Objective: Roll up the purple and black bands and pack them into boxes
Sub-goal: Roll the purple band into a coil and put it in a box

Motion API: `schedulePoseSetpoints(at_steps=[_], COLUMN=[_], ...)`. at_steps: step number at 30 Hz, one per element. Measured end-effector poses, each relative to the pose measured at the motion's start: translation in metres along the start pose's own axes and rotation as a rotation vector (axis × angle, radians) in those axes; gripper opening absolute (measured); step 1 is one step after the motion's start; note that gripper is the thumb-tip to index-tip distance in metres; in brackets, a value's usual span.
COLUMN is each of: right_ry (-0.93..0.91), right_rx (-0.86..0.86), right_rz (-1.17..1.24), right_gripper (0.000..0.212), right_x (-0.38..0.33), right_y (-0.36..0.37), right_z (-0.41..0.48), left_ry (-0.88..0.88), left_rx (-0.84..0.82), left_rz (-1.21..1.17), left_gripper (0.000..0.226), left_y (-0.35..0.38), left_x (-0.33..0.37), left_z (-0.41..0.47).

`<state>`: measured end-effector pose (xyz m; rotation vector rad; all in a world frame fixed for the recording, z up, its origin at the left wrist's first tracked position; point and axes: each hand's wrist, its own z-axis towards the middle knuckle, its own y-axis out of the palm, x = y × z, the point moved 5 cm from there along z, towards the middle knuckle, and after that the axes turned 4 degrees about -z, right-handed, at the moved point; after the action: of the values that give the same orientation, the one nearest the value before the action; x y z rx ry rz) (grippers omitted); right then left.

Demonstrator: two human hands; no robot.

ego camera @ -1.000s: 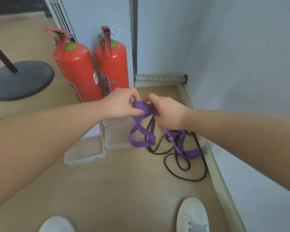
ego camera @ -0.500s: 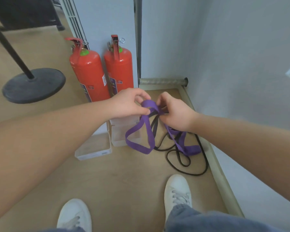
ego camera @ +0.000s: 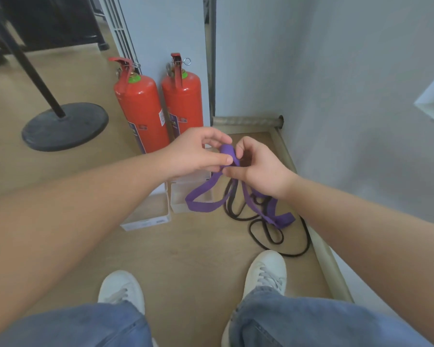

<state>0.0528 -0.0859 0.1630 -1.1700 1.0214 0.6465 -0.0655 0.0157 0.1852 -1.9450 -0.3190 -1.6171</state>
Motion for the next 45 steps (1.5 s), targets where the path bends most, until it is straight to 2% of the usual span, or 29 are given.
schedulePoseSetpoints(at_steps=[3, 5, 11, 16, 19, 25, 28, 31, 36, 40, 45], right_ry=[-0.024, -0.051, -0.151, -0.134, -0.123, -0.113, -0.117, -0.133, -0.139, -0.110, -0.064], right_rx=[-0.040, -0.024, 0.049, 0.033, 0.011, -0.015, -0.065, -0.110, -0.130, -0.082, -0.027], right_rz=[-0.158, -0.222, -0.313, -0.354, -0.357, -0.380, -0.408, -0.487, -0.493, -0.402, -0.273], right_gripper=[0.034, 0.031, 0.024, 0.023, 0.023, 0.016, 0.015, 0.015, 0.012, 0.011, 0.022], right_x=[0.002, 0.000, -0.009, 0.000, 0.003, 0.001, -0.002, -0.003, -0.001, 0.002, 0.018], right_y=[-0.001, -0.005, -0.013, -0.011, -0.004, 0.001, -0.001, 0.000, 0.004, 0.002, 0.000], right_z=[-0.008, -0.013, -0.025, -0.024, -0.020, -0.018, -0.020, -0.021, -0.017, -0.011, -0.008], left_ry=[-0.048, -0.094, -0.216, -0.271, -0.236, -0.040, 0.045, 0.109, 0.087, -0.003, -0.039], left_rx=[-0.036, -0.041, 0.086, 0.155, 0.148, 0.015, -0.036, -0.079, -0.059, -0.012, 0.000], left_rz=[0.028, -0.108, -0.404, -0.527, -0.425, 0.186, 0.482, 0.661, 0.652, 0.406, 0.181], left_gripper=[0.041, 0.041, 0.019, 0.021, 0.021, 0.014, 0.017, 0.021, 0.023, 0.026, 0.025], left_y=[-0.001, 0.000, 0.012, 0.014, 0.008, -0.003, -0.004, 0.001, 0.007, 0.007, 0.005], left_x=[-0.006, -0.007, -0.017, -0.030, -0.033, -0.017, -0.009, -0.007, -0.018, -0.034, -0.047], left_z=[-0.013, -0.019, -0.011, -0.012, -0.013, -0.016, -0.015, -0.014, -0.018, -0.017, -0.017])
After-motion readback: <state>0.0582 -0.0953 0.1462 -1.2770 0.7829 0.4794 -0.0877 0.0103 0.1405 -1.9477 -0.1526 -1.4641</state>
